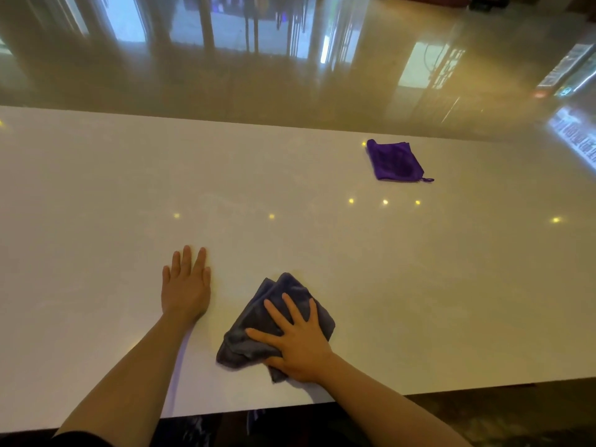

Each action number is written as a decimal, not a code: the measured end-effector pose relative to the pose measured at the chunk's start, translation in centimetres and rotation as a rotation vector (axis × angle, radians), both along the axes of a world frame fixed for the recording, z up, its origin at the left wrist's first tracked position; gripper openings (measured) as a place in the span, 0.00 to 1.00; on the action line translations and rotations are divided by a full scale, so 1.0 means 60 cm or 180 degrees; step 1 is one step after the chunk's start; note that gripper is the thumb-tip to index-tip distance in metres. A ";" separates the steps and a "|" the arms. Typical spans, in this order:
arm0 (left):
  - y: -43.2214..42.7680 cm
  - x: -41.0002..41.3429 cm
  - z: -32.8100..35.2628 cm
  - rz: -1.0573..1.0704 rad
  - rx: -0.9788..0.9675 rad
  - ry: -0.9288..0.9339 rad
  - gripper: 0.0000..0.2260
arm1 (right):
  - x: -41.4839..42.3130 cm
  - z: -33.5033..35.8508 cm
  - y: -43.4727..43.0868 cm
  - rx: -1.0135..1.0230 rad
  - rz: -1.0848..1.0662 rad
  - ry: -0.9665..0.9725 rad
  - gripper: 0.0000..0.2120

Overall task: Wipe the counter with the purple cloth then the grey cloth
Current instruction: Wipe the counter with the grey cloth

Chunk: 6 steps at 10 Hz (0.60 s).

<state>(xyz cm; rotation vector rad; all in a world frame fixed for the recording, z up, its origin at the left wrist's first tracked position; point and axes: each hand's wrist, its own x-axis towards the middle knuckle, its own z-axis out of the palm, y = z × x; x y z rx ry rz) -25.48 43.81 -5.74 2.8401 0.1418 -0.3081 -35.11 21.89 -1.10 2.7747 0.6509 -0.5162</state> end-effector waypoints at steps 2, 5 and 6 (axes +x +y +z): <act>0.000 -0.002 0.005 -0.0019 -0.0033 -0.0007 0.23 | -0.027 -0.010 -0.044 0.0458 0.0161 -0.0095 0.24; 0.000 0.001 -0.002 0.0051 -0.0001 -0.0038 0.22 | -0.057 -0.019 -0.125 0.0882 0.0101 -0.0223 0.20; 0.002 0.001 -0.003 0.0052 0.0004 -0.0016 0.22 | -0.055 -0.026 -0.164 0.1181 -0.0038 -0.0425 0.19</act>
